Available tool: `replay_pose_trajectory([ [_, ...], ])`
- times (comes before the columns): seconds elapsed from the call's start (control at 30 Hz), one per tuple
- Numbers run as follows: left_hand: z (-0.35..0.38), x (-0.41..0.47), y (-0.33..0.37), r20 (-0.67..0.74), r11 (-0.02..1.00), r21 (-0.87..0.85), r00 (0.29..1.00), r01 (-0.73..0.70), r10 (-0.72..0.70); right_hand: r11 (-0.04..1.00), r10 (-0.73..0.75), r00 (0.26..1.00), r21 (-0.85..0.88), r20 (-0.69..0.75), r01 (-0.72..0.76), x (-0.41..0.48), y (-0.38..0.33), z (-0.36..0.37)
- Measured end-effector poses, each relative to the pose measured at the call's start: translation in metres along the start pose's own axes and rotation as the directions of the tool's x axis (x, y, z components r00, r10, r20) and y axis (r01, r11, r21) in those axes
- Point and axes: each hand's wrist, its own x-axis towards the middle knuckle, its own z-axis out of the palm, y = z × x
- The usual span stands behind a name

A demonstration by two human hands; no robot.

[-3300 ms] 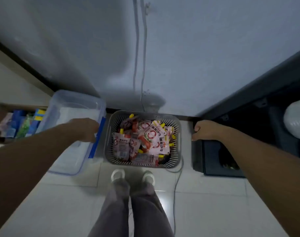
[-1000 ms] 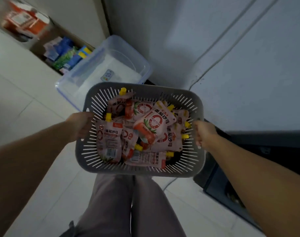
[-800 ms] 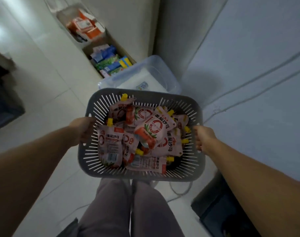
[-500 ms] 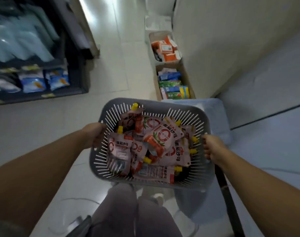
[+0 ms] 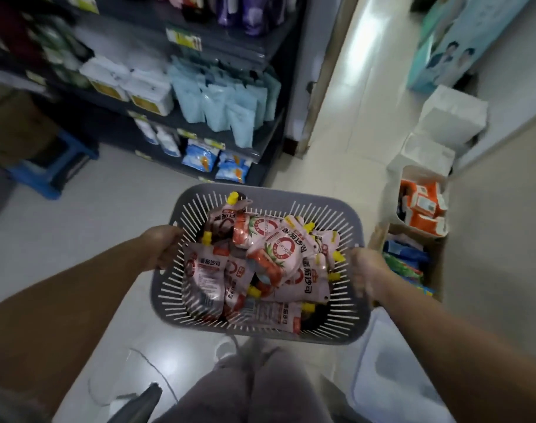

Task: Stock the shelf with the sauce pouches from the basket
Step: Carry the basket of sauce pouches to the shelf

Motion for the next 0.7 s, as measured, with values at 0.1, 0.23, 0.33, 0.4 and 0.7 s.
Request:
replay_pose_trajectory([
  [0.1,-0.029,-0.002,0.011,-0.050,0.991,-0.134,0.999,0.010,-0.017,0.984,-0.086,0.996,-0.153,0.035,0.091,0.019,-0.067,0.034],
  [0.23,-0.070,0.008,0.011,-0.097,0.935,-0.353,0.994,0.008,-0.046,0.921,-0.173,0.973,-0.325,0.150,0.214,0.035,-0.150,0.092],
  [0.33,-0.098,0.016,0.010,-0.089,0.871,-0.492,0.995,0.000,-0.050,0.880,-0.213,0.948,-0.374,0.237,0.291,0.040,-0.198,0.141],
  [0.4,-0.121,0.024,0.009,-0.107,0.827,-0.562,0.992,-0.005,-0.067,0.860,-0.207,0.931,-0.397,0.301,0.320,0.047,-0.225,0.179],
  [0.7,-0.254,0.060,0.013,-0.245,0.728,-0.685,0.950,-0.028,-0.194,0.752,-0.094,0.883,-0.549,0.461,0.366,0.053,-0.300,0.372],
])
